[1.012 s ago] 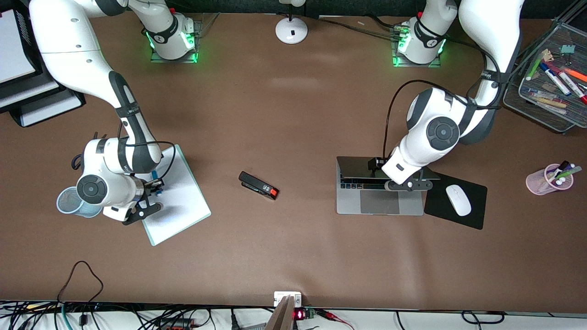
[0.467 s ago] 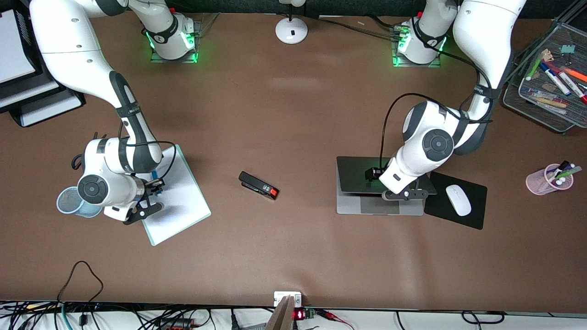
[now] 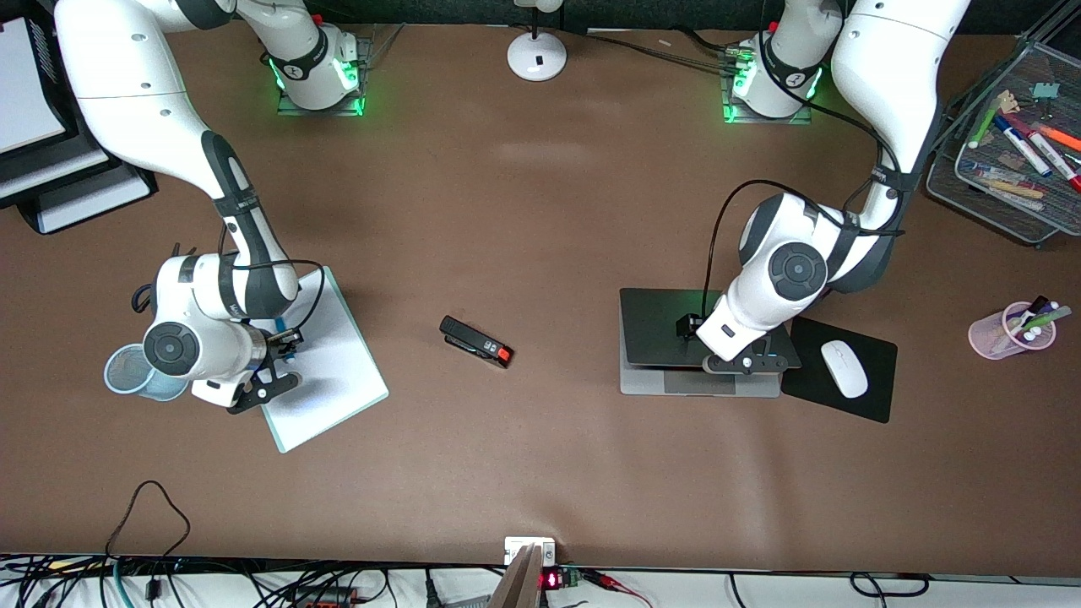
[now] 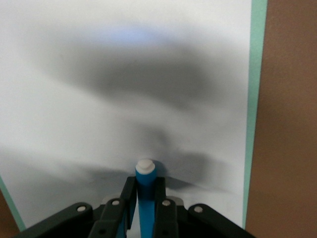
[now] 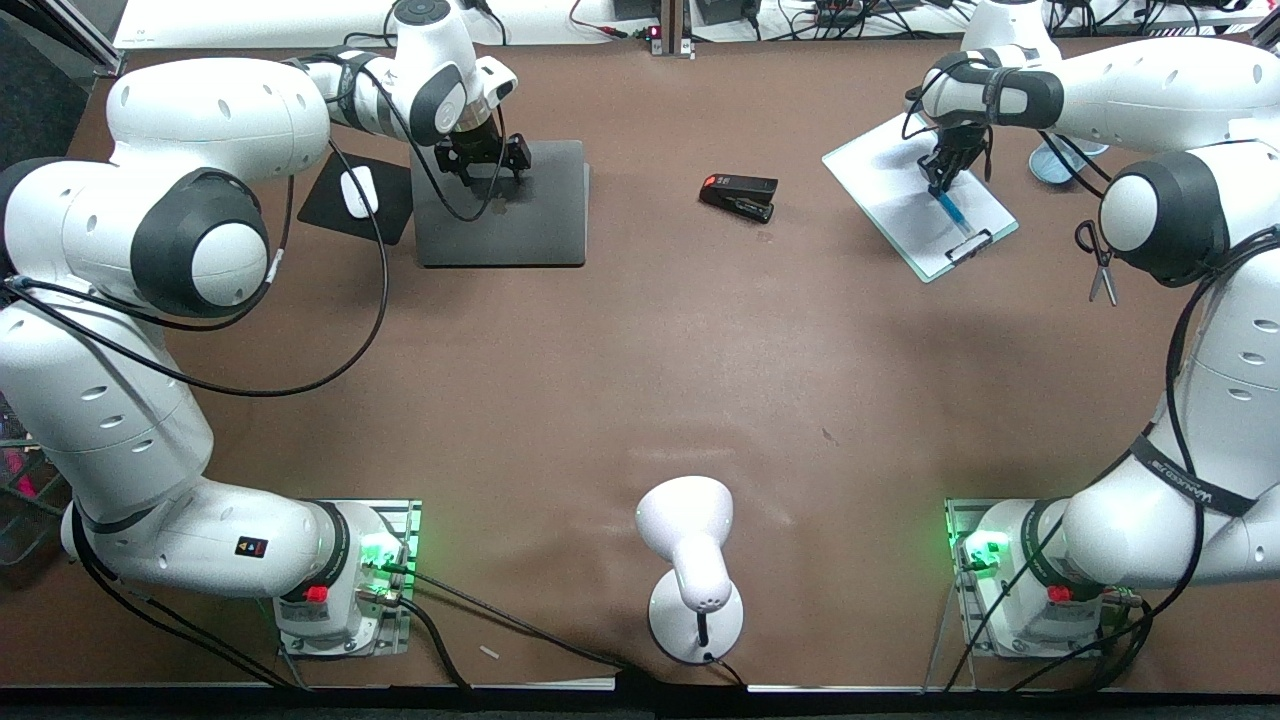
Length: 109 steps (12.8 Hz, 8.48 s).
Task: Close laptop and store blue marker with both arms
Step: 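Lift the marker with the right gripper while the left gripper lowers the lid, then carry the blue marker with the right gripper over the grey pen cup, then press the laptop lid shut with the left gripper, then lower the marker into the pen cup while the left gripper withdraws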
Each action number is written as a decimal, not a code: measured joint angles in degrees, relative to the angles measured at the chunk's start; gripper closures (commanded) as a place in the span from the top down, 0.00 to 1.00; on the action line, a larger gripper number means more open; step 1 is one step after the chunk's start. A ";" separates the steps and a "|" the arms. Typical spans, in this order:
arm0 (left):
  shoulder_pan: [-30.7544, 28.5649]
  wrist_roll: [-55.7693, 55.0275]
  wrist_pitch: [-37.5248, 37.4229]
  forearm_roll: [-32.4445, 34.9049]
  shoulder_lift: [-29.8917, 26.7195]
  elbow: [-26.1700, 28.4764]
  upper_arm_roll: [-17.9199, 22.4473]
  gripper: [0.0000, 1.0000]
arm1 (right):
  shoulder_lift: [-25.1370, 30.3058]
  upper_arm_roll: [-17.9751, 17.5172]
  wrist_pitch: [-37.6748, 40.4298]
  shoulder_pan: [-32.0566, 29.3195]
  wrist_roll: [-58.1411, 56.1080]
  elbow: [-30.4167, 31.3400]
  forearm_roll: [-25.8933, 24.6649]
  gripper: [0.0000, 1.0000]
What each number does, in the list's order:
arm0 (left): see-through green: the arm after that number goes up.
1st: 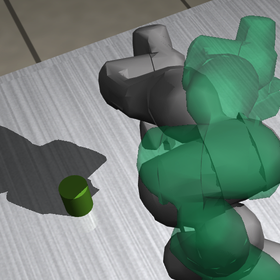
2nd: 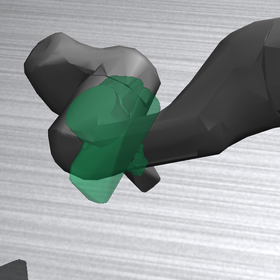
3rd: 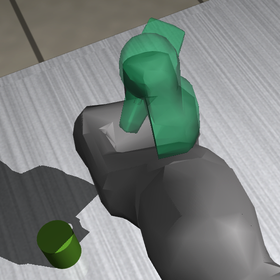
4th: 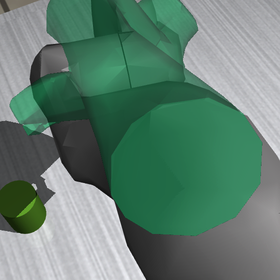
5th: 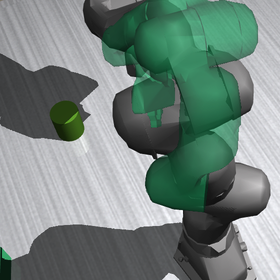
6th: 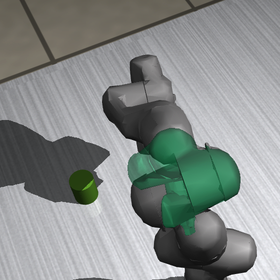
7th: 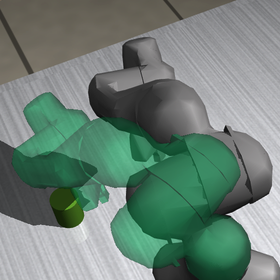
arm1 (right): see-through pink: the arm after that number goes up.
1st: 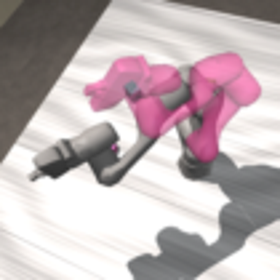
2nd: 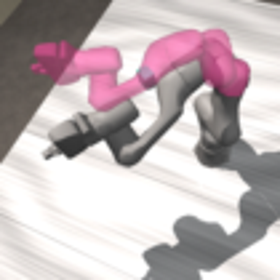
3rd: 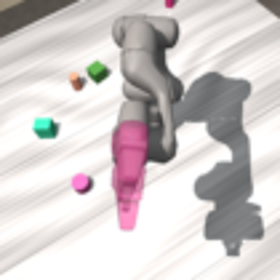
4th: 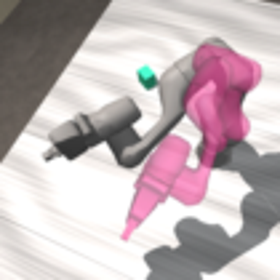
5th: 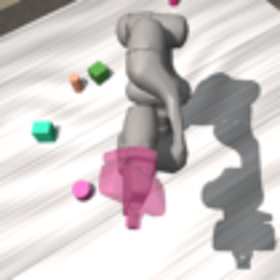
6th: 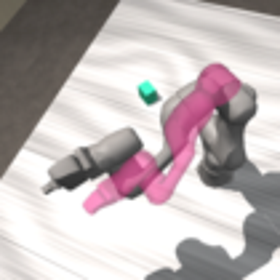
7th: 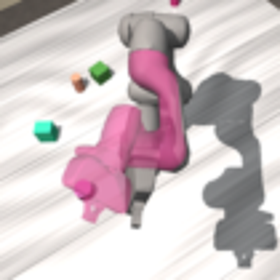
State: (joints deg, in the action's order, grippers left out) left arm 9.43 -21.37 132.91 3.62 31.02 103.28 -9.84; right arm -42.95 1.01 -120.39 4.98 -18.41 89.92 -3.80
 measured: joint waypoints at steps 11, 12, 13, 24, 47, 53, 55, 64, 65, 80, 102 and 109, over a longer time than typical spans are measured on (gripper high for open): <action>0.12 0.02 6.86 0.15 4.86 -0.79 0.00 1.00 | 6.64 -0.19 -0.19 1.17 2.30 -1.62 0.00 0.01; 0.16 0.02 6.94 0.15 5.18 -1.00 0.00 1.00 | 8.29 -0.21 -0.21 1.19 1.97 -1.76 0.00 0.01; 0.19 0.02 7.16 0.15 5.56 -1.21 0.00 1.00 | 9.95 -0.22 -0.23 1.20 1.35 -1.92 0.00 0.01; -0.44 0.00 4.83 0.16 1.19 -4.20 0.28 1.00 | 19.56 0.38 -5.59 -0.62 -26.13 -2.98 1.78 0.01; -0.11 -10.80 -19.34 0.16 -9.58 -7.08 -0.27 1.00 | 19.19 0.68 16.69 -21.76 -90.63 -2.95 44.10 0.00; 0.26 -11.22 -19.90 0.16 -9.64 -7.08 -0.42 1.00 | 13.38 0.67 29.07 -28.00 -98.77 -12.01 46.24 0.00; 0.35 -11.36 -20.00 0.25 -9.64 -7.08 -0.46 1.00 | 11.09 0.65 30.12 -29.56 -101.57 -13.09 47.34 0.00; 1.16 -11.94 -20.28 1.18 -9.24 -6.95 -0.59 1.00 | 5.62 0.60 34.45 -32.05 -107.05 -17.25 47.69 0.00; 1.22 -11.96 -20.28 1.47 -9.13 -6.94 -0.59 1.00 | 5.10 0.59 34.54 -32.35 -107.75 -17.82 47.70 0.00; 1.94 -12.21 -20.28 2.96 -8.68 -7.19 -0.55 1.00 | -2.83 0.49 35.27 -34.61 -110.81 -23.42 50.76 0.00; -6.04 1.74 -41.26 3.14 -21.35 -19.96 0.72 1.00 | -9.84 0.56 31.42 -36.67 -113.14 -23.90 50.79 0.02; -7.35 2.46 -46.26 3.14 -21.39 -23.90 0.71 1.00 | -9.93 0.50 28.71 -36.65 -113.11 -24.05 50.79 1.00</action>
State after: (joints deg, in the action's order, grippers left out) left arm 2.07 -18.91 86.65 6.77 9.63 79.37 -9.13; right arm -52.88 1.51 -91.68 -31.67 -131.51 65.87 46.99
